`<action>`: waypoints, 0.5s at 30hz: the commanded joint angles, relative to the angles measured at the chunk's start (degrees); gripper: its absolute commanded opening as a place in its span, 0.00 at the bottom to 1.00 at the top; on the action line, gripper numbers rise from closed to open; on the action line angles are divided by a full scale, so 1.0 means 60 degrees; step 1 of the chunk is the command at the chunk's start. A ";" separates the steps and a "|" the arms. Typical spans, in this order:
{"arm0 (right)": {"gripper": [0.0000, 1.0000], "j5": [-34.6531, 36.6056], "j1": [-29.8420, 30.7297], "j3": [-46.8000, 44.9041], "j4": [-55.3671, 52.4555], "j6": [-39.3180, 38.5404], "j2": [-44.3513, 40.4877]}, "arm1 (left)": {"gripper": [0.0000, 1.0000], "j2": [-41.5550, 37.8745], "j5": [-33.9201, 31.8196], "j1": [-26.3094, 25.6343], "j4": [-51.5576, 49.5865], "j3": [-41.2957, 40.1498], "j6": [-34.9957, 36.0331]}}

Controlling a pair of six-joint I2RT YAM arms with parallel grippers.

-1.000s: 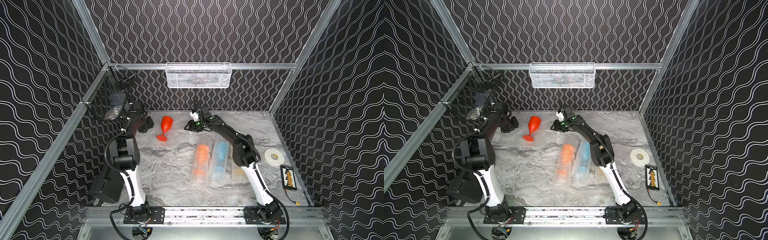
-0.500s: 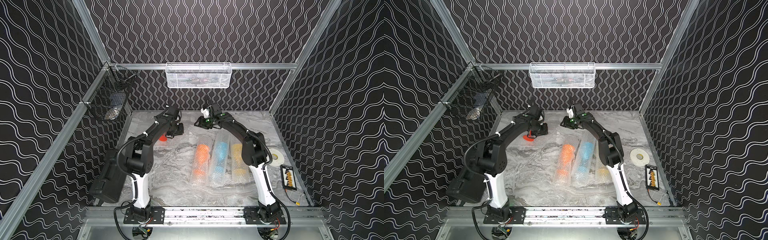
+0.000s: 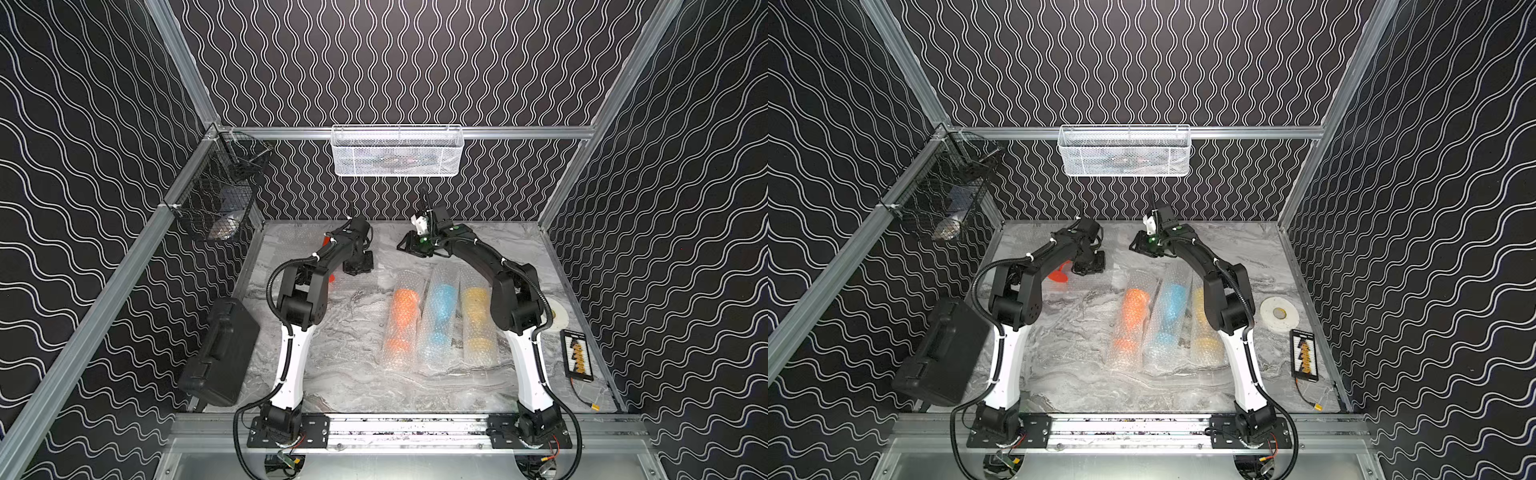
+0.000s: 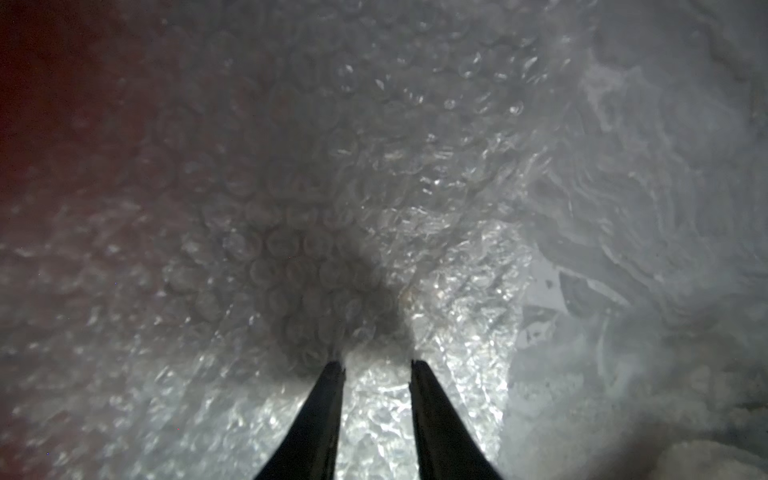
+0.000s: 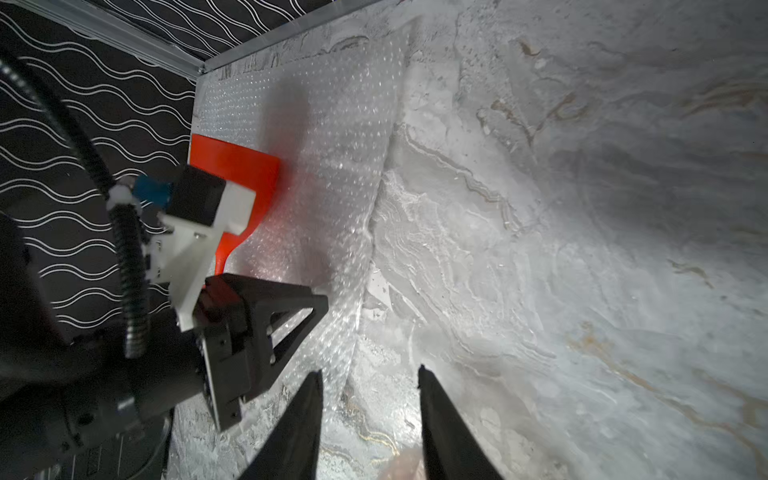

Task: Unpack wine glasses from bubble wrap
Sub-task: Move the bubble wrap to the center of the board.

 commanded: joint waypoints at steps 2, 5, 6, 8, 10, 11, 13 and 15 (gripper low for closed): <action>0.40 -0.0053 -0.0028 -0.0043 0.0238 0.0046 -0.0144 | 0.34 0.0456 -0.0096 0.0259 -0.0294 0.0235 -0.0016; 0.40 -0.0081 -0.0043 -0.0034 0.0257 0.0060 -0.0111 | 0.34 0.0642 -0.0120 0.0318 -0.0363 0.0515 0.0059; 0.40 -0.0093 -0.0043 -0.0014 0.0246 0.0060 -0.0086 | 0.34 0.0697 -0.0176 0.0320 -0.0404 0.0612 0.0110; 0.40 -0.0097 -0.0045 0.0023 0.0242 0.0071 -0.0056 | 0.34 0.0785 -0.0186 0.0329 -0.0495 0.0764 0.0179; 0.40 -0.0097 -0.0057 0.0025 0.0264 0.0075 -0.0037 | 0.34 0.0729 -0.0045 0.0304 -0.0550 0.0774 0.0198; 0.40 -0.0093 -0.0057 0.0025 0.0275 0.0088 -0.0034 | 0.34 0.0578 0.0047 0.0250 -0.0413 0.0594 0.0195; 0.40 -0.0111 -0.0057 0.0060 0.0271 0.0104 0.0024 | 0.34 0.0168 -0.0072 0.0111 -0.0200 0.0200 0.0247; 0.40 -0.0155 -0.0057 0.0105 0.0271 0.0133 0.0074 | 0.34 -0.0049 -0.0231 0.0057 -0.0261 0.0101 0.0308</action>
